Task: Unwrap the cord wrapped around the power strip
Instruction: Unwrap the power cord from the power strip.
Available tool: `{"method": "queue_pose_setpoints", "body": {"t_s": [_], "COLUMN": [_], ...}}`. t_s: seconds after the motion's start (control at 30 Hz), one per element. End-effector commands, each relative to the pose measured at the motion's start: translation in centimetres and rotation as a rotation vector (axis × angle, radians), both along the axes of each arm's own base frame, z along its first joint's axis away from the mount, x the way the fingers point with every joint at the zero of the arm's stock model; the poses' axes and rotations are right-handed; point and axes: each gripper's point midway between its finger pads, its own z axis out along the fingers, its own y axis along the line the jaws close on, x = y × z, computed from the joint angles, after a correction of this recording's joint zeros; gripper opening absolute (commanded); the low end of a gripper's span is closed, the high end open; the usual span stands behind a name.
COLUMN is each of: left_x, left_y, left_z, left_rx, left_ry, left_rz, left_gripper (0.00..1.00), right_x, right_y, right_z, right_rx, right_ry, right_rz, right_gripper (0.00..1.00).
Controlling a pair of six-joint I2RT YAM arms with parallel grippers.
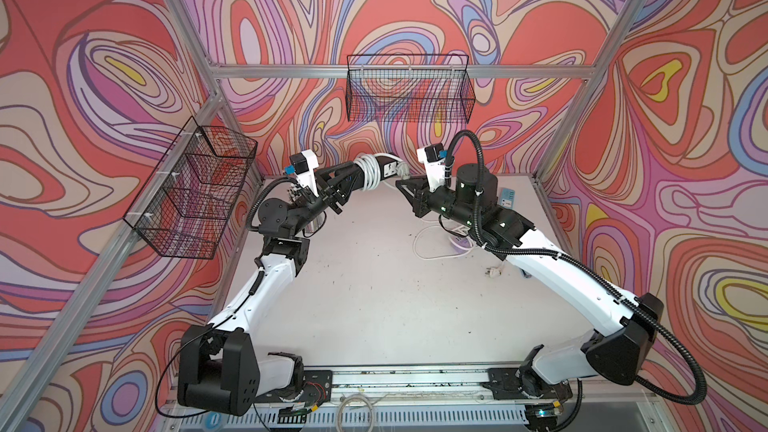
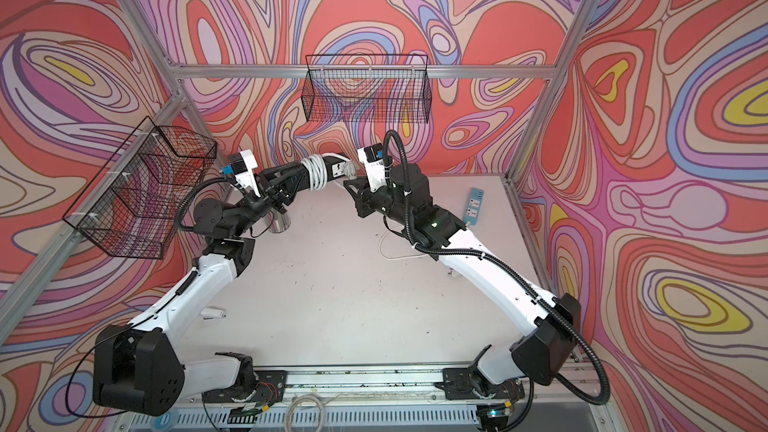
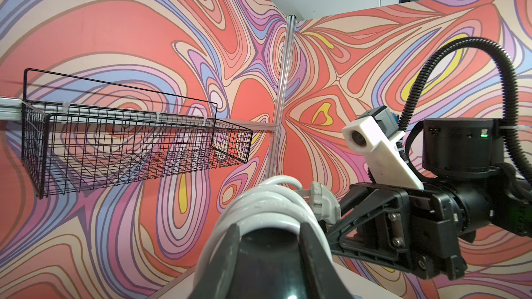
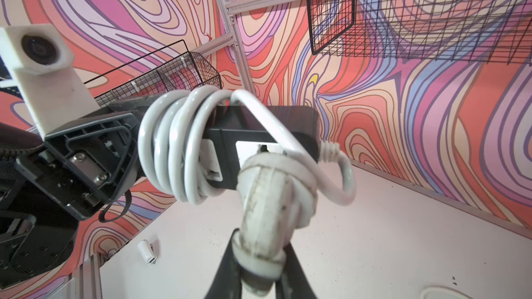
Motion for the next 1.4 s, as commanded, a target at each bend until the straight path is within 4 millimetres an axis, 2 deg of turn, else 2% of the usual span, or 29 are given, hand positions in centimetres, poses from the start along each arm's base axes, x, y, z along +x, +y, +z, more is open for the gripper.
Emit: {"method": "queue_pose_setpoints", "body": {"t_s": [0.0, 0.23, 0.4, 0.43, 0.5, 0.6, 0.7, 0.87, 1.07, 1.37], "left_x": [-0.1, 0.1, 0.1, 0.1, 0.1, 0.1, -0.1, -0.2, -0.4, -0.4], "left_y": [1.6, 1.9, 2.0, 2.0, 2.0, 2.1, 2.2, 2.2, 2.1, 0.7], "left_z": [1.9, 1.8, 1.9, 1.9, 1.9, 2.0, 2.2, 2.4, 2.8, 3.7], "left_rx": [-0.02, -0.031, -0.033, -0.034, -0.035, -0.037, -0.039, -0.046, -0.061, -0.082], "left_ry": [-0.085, -0.08, -0.082, -0.081, -0.082, -0.084, -0.09, -0.09, -0.091, -0.041], "left_rz": [0.088, 0.09, 0.092, 0.093, 0.091, 0.093, 0.093, 0.083, 0.064, -0.096], "left_gripper": [0.0, 0.0, 0.0, 0.0, 0.0, 0.0, 0.0, 0.0, 0.0, 0.0], "right_x": [-0.7, -2.9, -5.7, -6.0, -6.0, -6.1, -6.2, -5.7, -4.4, -2.4], "right_y": [-0.2, 0.8, 3.2, 3.4, 3.4, 2.8, 2.1, 0.3, -2.6, -6.4], "right_z": [2.0, 2.1, 1.0, 0.9, 0.5, 0.6, 0.8, 1.0, 1.5, 1.1], "right_rx": [0.06, 0.091, 0.077, 0.075, 0.072, 0.058, 0.03, -0.011, -0.012, -0.037], "right_ry": [-0.03, -0.033, -0.067, -0.065, -0.059, -0.075, -0.085, -0.109, -0.121, -0.142], "right_rz": [0.035, 0.159, 0.258, 0.274, 0.274, 0.252, 0.233, 0.159, 0.08, -0.012], "right_gripper": [0.0, 0.0, 0.0, 0.08, 0.36, 0.65, 0.84, 0.98, 0.98, 0.98]}}
